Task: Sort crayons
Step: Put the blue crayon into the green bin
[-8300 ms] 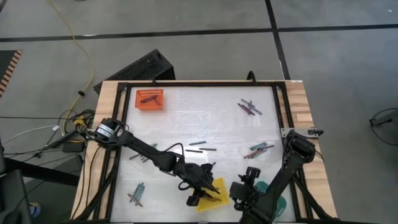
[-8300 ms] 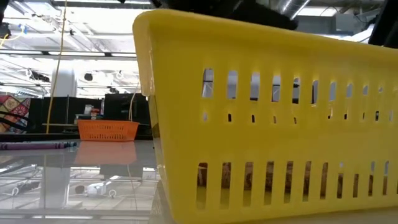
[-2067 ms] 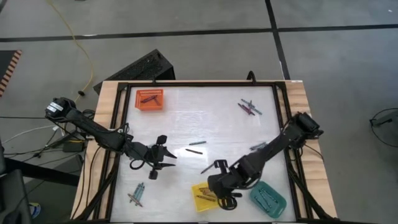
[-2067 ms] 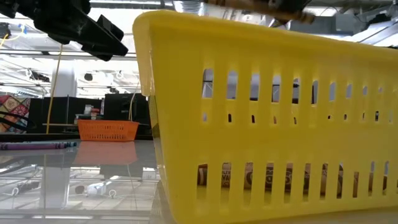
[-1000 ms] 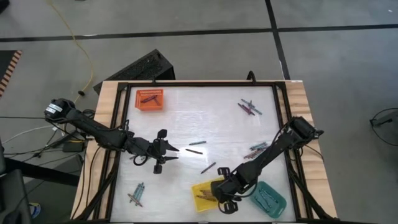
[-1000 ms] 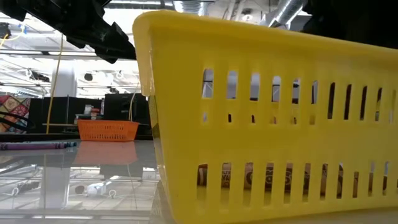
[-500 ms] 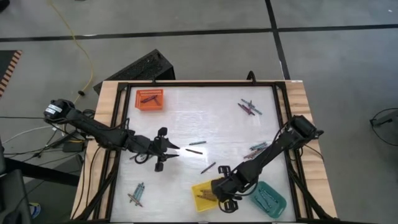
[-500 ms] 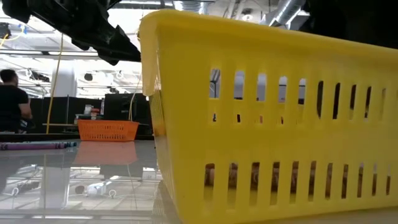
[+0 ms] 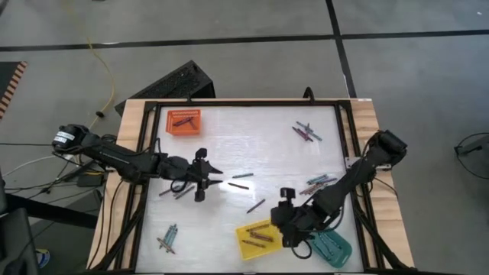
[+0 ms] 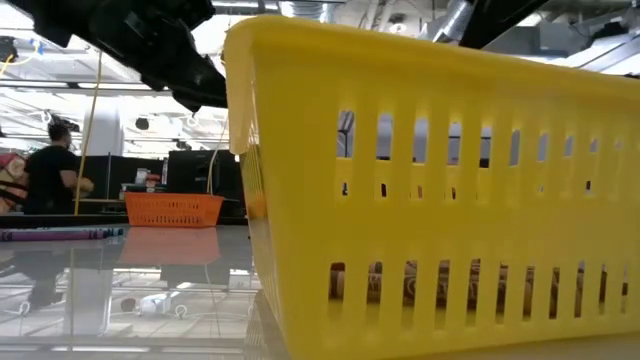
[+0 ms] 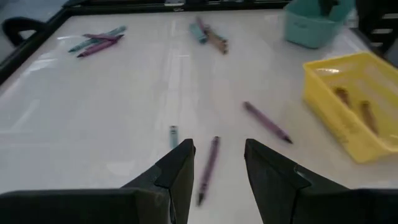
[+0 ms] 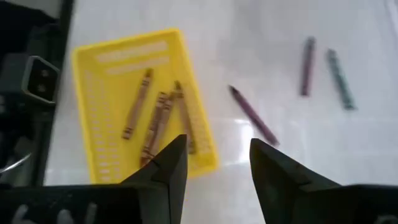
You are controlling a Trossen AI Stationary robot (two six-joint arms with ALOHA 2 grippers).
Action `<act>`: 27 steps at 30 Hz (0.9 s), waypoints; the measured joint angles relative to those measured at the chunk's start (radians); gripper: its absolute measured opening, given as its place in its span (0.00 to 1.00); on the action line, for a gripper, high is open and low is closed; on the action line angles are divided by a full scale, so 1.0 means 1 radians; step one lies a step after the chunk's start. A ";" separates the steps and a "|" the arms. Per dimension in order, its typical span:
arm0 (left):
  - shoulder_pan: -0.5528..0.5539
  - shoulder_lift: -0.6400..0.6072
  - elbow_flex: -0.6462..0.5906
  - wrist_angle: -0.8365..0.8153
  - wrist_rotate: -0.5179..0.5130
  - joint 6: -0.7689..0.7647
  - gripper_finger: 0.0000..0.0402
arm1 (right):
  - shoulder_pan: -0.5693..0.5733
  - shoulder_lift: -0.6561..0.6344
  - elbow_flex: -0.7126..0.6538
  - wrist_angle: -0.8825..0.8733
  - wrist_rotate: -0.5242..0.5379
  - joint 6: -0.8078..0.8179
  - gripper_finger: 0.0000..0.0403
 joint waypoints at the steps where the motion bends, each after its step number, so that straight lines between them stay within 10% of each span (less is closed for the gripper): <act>1: 0.016 0.008 0.010 -0.005 0.002 0.003 0.33 | 0.005 -0.008 0.000 -0.021 0.016 0.013 0.42; 27: 0.210 0.641 0.432 -0.234 0.278 0.083 0.33 | 0.058 -0.017 0.000 -0.128 0.067 0.138 0.38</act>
